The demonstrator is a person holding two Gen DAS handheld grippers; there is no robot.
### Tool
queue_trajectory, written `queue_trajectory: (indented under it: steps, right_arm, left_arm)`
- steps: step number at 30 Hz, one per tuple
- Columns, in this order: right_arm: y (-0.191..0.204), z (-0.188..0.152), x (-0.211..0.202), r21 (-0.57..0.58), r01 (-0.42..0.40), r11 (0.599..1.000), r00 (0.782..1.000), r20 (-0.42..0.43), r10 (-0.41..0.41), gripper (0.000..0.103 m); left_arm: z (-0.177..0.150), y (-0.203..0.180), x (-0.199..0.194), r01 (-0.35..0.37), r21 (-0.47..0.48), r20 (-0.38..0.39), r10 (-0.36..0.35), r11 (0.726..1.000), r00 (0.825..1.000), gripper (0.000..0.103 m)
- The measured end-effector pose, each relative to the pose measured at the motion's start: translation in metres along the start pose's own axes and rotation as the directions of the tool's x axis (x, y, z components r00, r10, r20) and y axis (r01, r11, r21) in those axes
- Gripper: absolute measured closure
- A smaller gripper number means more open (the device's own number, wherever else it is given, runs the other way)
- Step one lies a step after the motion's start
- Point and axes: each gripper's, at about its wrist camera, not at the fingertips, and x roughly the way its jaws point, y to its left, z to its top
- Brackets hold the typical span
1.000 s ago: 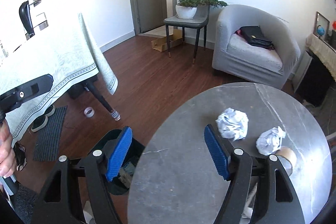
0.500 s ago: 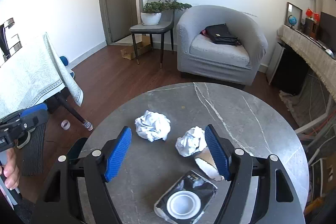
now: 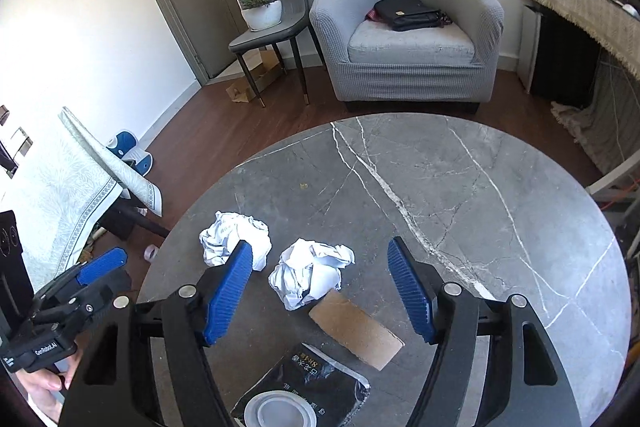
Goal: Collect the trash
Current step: 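Close the left tool on one paper ball while the right tool grasps another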
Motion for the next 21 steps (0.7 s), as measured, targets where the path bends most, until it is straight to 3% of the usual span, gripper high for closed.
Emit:
queue_trajectory:
  steps: [8,9,11,13,21]
  right_arm:
    - [0.006,-0.002,0.027,-0.047,-0.007,0.999,0.997,-0.072,0.004,0.033]
    - [0.005,-0.002,0.031,-0.054,0.002,0.999,0.997,-0.08,-0.006,0.035]
    - [0.004,-0.003,0.034,-0.06,-0.005,0.998,0.996,-0.091,-0.001,0.051]
    - [0.002,-0.003,0.033,-0.055,-0.016,0.998,0.996,-0.088,0.011,0.054]
    - [-0.014,-0.004,0.022,0.001,-0.09,0.996,0.994,-0.065,0.09,0.055]
  left_arm:
    - [0.003,-0.007,0.017,0.005,0.006,-0.014,-0.005,1.0,1.0,0.035]
    - [0.004,-0.007,0.019,0.008,0.007,-0.015,-0.008,1.0,1.0,0.035]
    - [0.007,-0.008,0.025,0.011,0.003,-0.018,-0.011,1.0,1.0,0.035]
    - [0.009,-0.009,0.029,0.021,-0.01,-0.02,-0.021,1.0,1.0,0.035]
    - [0.008,-0.014,0.04,0.02,0.001,-0.033,-0.019,1.0,0.999,0.035]
